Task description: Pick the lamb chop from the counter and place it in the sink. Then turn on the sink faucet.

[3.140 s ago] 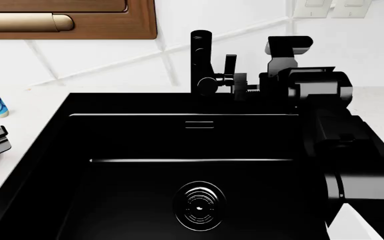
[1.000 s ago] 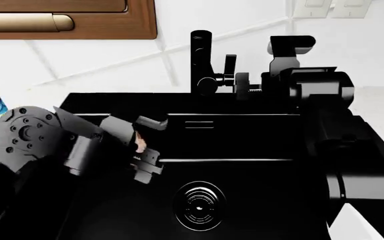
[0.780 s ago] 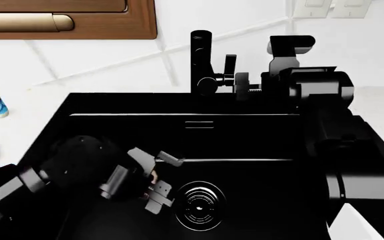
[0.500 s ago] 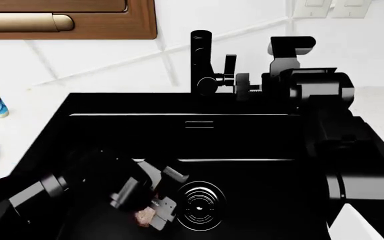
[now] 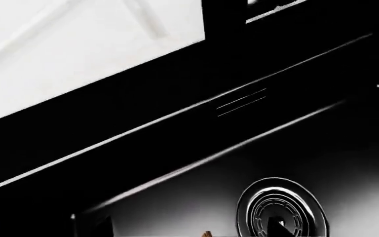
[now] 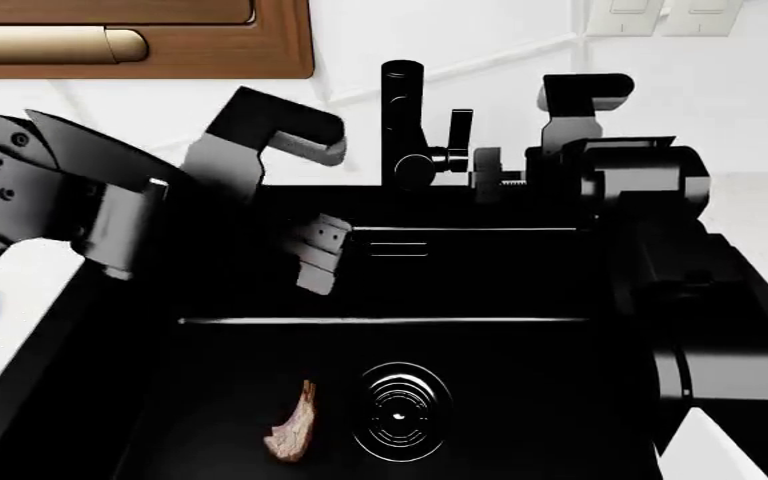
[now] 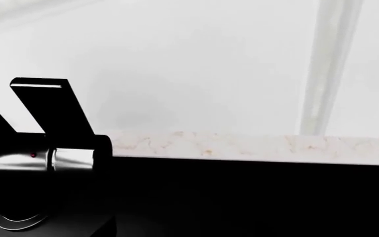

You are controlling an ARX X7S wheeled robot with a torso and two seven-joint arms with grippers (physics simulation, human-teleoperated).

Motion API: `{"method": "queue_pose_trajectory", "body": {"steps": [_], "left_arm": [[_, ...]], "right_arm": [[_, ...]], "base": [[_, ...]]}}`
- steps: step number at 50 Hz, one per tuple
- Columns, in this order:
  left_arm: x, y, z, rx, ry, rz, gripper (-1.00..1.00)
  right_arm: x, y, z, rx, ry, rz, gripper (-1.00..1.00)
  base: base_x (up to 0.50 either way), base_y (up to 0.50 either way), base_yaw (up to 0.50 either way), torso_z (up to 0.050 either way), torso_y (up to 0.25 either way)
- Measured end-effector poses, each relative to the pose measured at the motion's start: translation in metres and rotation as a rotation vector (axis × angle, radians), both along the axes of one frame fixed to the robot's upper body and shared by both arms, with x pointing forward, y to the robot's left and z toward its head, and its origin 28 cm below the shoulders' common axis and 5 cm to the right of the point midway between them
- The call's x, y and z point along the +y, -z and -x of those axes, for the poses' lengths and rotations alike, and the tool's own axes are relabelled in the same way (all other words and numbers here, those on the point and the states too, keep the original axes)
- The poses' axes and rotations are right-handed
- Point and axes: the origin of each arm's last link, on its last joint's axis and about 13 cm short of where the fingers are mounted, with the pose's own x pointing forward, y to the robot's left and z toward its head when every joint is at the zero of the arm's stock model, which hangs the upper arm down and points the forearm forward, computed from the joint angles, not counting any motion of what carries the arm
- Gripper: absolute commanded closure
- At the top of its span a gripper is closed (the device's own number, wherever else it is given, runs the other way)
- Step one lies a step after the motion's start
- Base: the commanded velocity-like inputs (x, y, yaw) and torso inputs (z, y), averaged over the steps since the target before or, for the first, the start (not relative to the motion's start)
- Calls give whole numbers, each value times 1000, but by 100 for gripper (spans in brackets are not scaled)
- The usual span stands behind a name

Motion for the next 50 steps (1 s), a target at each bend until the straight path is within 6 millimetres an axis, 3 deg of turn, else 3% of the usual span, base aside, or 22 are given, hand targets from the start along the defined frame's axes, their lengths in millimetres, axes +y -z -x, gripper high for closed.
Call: {"method": "queue_pose_trajectory", "body": {"steps": [8, 18, 35, 50], "left_arm": [[9, -33, 5, -100, -16, 80, -100], [15, -52, 9, -151, -25, 121, -100], [19, -58, 10, -168, -33, 140, -100], [19, -56, 7, -173, -35, 139, -100]], "right_arm": [[0, -2, 0, -5, -1, 5, -100], [3, -27, -3, -75, -23, 20, -100], [12, -59, -5, -178, -84, 29, -100], [20, -63, -8, -254, -131, -3, -100]], "base": [[0, 0, 0, 0, 0], [0, 0, 0, 0, 0], [0, 0, 0, 0, 0], [0, 0, 0, 0, 0]]}}
